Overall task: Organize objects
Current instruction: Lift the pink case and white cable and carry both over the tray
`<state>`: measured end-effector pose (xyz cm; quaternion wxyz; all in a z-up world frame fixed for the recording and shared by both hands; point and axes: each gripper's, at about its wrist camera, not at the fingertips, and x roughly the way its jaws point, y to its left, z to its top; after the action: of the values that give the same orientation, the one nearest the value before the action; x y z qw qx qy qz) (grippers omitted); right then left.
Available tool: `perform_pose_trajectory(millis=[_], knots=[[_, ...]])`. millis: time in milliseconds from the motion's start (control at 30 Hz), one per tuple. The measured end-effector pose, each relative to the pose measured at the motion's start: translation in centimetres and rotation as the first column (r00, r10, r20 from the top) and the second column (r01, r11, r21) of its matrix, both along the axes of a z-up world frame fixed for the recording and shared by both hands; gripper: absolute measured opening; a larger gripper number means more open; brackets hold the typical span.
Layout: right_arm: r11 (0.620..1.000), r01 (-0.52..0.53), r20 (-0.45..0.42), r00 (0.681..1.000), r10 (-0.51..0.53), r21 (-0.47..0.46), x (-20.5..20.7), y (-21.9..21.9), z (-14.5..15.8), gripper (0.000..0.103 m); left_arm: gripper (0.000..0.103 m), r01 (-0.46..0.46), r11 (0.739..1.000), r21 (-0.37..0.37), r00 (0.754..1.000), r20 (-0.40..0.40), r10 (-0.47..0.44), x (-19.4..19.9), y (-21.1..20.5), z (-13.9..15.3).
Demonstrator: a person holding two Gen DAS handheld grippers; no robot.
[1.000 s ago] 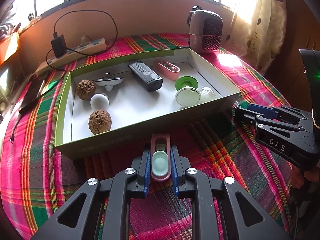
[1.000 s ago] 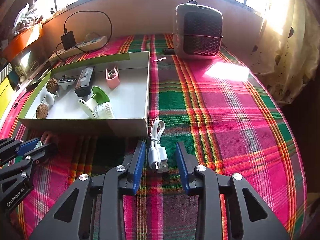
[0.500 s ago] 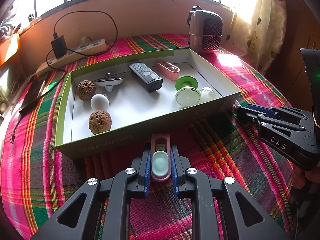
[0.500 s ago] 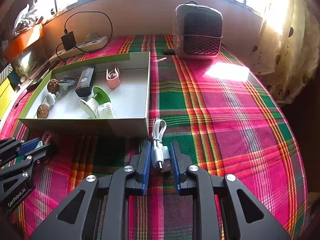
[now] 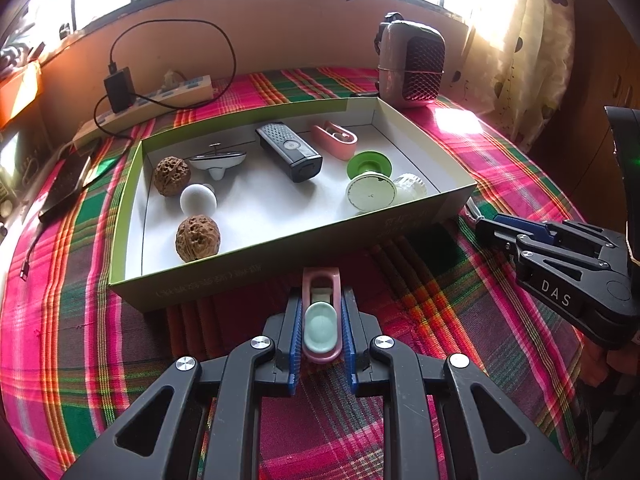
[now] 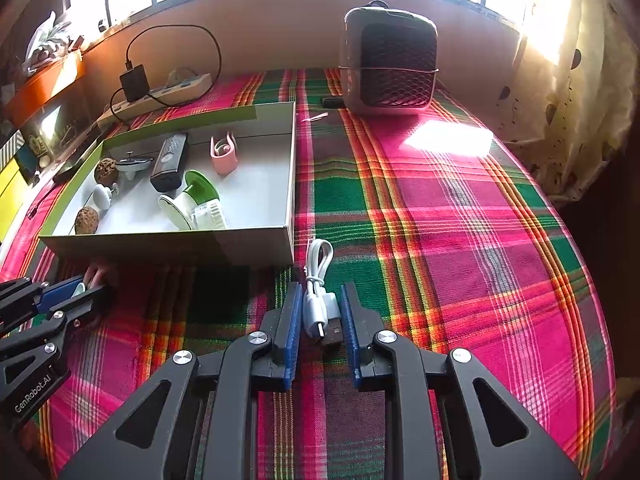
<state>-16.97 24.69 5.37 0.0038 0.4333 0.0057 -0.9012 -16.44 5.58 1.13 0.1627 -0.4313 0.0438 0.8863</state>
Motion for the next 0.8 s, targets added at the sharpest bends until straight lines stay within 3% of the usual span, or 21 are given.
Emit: perform_pose_trajectory(millis=[800], knots=[[0.999, -0.019, -0.053, 0.998, 0.017, -0.045, 2.2, 0.1, 2.1, 0.02, 0.016, -0.043, 0.999, 0.015, 0.998, -0.049, 0.043, 2.1, -0.3, 2.4]])
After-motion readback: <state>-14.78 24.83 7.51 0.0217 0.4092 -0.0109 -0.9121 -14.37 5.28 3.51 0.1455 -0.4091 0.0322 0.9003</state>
